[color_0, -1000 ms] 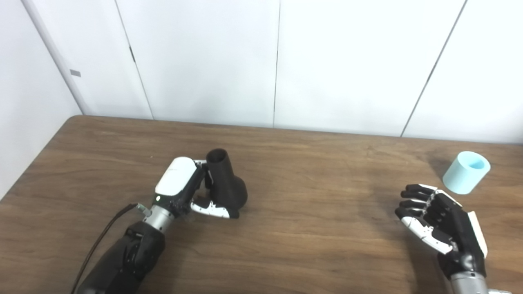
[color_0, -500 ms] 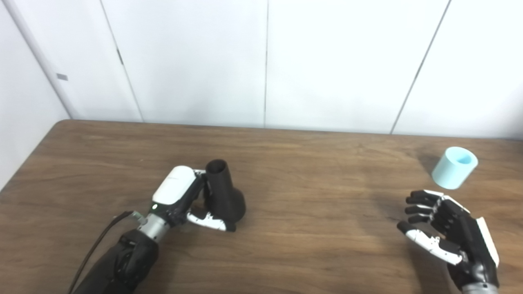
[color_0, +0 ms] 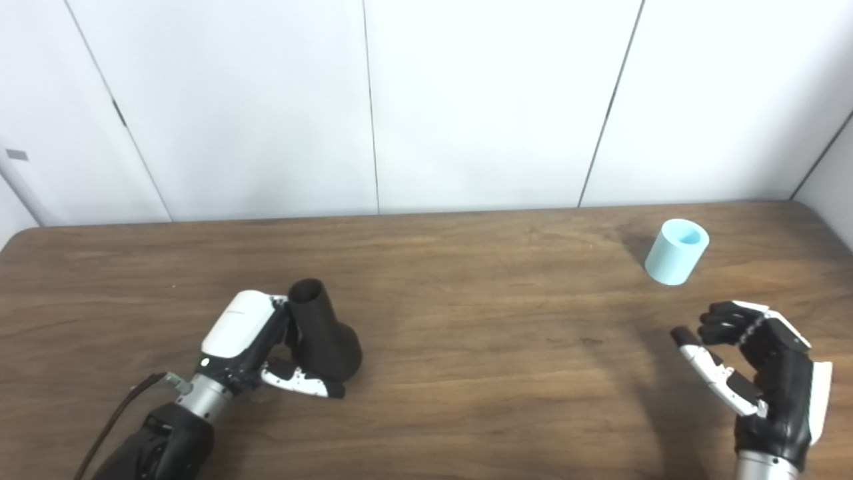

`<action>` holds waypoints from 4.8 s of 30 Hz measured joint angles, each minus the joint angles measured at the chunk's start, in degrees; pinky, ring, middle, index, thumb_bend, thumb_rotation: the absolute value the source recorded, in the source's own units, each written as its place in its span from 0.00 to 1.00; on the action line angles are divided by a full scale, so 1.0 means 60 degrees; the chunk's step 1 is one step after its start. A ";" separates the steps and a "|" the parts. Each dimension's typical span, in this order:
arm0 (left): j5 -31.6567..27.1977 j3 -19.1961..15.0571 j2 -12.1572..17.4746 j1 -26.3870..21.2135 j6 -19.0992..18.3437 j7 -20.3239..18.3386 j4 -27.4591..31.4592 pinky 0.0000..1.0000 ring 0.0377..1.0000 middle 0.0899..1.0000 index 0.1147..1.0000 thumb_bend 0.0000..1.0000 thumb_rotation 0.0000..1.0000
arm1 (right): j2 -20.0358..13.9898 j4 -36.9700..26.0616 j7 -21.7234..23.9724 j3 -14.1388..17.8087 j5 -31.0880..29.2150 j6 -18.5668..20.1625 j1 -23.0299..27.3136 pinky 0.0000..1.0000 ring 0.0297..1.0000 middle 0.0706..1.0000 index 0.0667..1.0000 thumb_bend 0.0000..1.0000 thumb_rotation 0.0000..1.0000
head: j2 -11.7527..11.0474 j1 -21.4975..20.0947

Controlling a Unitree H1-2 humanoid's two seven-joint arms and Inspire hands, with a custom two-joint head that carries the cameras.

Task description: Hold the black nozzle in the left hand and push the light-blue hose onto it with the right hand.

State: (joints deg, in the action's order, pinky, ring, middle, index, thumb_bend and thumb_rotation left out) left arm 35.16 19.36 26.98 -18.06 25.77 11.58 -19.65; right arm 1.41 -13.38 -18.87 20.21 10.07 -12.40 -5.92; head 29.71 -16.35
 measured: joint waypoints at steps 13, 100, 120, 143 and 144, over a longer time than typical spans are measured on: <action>-0.0055 0.0281 0.0161 0.0016 0.0000 0.0096 0.0085 0.11 0.14 0.42 0.41 0.52 0.00 | -0.0886 0.0276 -0.0215 0.0486 0.0016 0.2080 0.0561 0.73 0.77 0.77 0.81 0.87 0.30 | -0.0058 -0.0659; -0.0034 0.3760 0.1043 -0.0527 -0.0020 0.1556 0.0727 0.23 0.32 0.41 0.48 0.50 0.00 | -0.3830 0.6164 0.0496 -0.1431 0.0477 0.3199 0.4673 0.61 0.66 0.68 0.72 1.00 0.21 | 0.0220 -0.1318; -0.0073 0.3713 0.1036 -0.0512 -0.0017 0.1454 0.0754 0.23 0.33 0.42 0.48 0.50 0.00 | -0.3764 0.6343 0.0230 -0.1523 0.0452 0.2820 0.4694 0.43 0.48 0.51 0.46 0.59 0.10 | 0.0234 -0.1274; -0.0049 0.3627 0.0962 -0.0470 -0.0017 0.1359 0.0783 0.23 0.33 0.42 0.48 0.50 0.00 | -0.3440 0.6262 -0.0058 -0.1359 0.0200 0.1739 0.4452 0.34 0.36 0.39 0.49 0.52 0.00 | 0.0264 -0.0894; -0.0043 0.3627 0.0952 -0.0471 -0.0016 0.1358 0.0776 0.23 0.33 0.41 0.48 0.50 0.00 | -0.3411 0.6168 -0.0011 -0.1378 0.0157 0.1703 0.4418 0.34 0.36 0.39 0.49 0.52 0.00 | 0.0264 -0.0807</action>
State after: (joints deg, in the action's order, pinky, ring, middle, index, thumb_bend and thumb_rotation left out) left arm 34.91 41.12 32.69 -20.89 25.67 19.73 -15.00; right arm -19.06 23.62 -18.94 11.95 11.01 -2.19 20.58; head 31.29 -21.19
